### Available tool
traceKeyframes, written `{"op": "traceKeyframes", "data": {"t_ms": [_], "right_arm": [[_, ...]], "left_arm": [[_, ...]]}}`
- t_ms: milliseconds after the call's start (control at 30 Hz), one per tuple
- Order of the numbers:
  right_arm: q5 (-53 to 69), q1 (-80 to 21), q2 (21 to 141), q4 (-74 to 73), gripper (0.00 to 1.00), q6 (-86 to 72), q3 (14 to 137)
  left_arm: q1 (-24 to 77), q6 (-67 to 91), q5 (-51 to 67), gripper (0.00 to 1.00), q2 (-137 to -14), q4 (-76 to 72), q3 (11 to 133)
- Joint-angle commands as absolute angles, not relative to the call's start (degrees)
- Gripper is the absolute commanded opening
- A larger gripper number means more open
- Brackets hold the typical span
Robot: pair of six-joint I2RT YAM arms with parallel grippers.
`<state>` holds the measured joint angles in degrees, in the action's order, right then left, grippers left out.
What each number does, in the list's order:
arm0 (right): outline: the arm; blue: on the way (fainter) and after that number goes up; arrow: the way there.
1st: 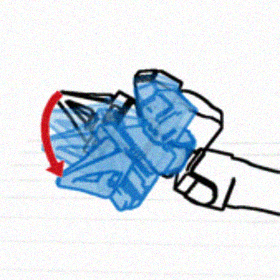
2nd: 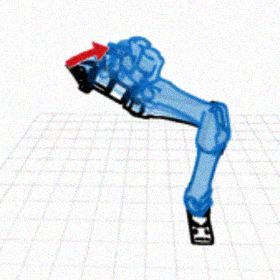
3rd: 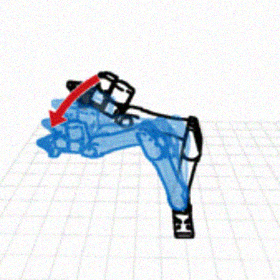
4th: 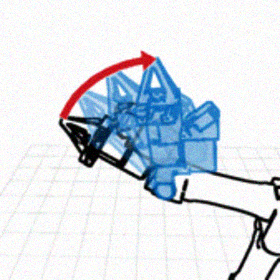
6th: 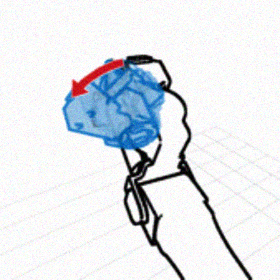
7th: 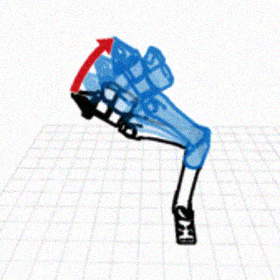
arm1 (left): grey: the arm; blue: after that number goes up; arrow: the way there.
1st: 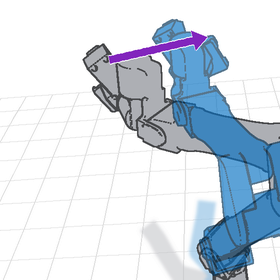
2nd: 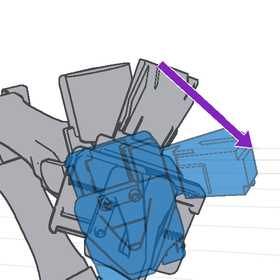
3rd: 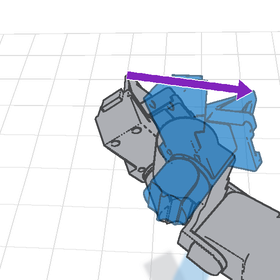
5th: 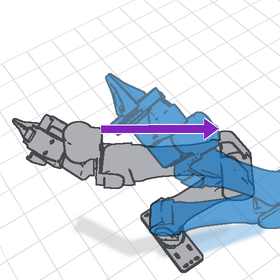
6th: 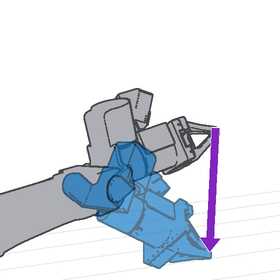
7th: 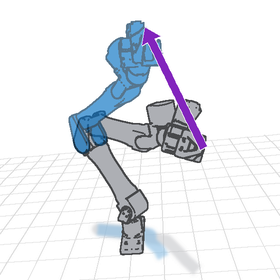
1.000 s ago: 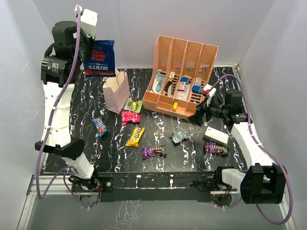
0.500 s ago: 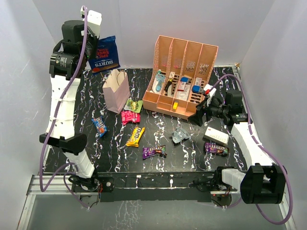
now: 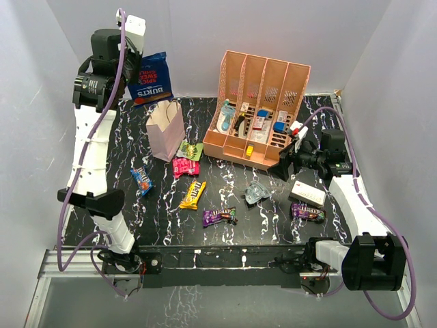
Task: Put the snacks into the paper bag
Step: Place the snack in the paper bag.
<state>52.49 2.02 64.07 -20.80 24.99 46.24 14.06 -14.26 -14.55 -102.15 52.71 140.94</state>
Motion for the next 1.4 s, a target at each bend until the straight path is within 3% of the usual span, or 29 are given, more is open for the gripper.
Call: {"op": "traceKeyframes", "data": {"t_ms": [0, 1367], "right_arm": [[53.96, 2.37, 63.62, -18.08, 0.88, 24.87, 46.49], [54.82, 2.55, 63.8, -18.26, 0.9, 25.41, 46.23]], "left_arm": [[14.23, -12.86, -14.44, 0.0, -101.92, 51.59, 141.29], [14.72, -10.93, -12.06, 0.0, -103.61, 53.41, 133.21]]}}
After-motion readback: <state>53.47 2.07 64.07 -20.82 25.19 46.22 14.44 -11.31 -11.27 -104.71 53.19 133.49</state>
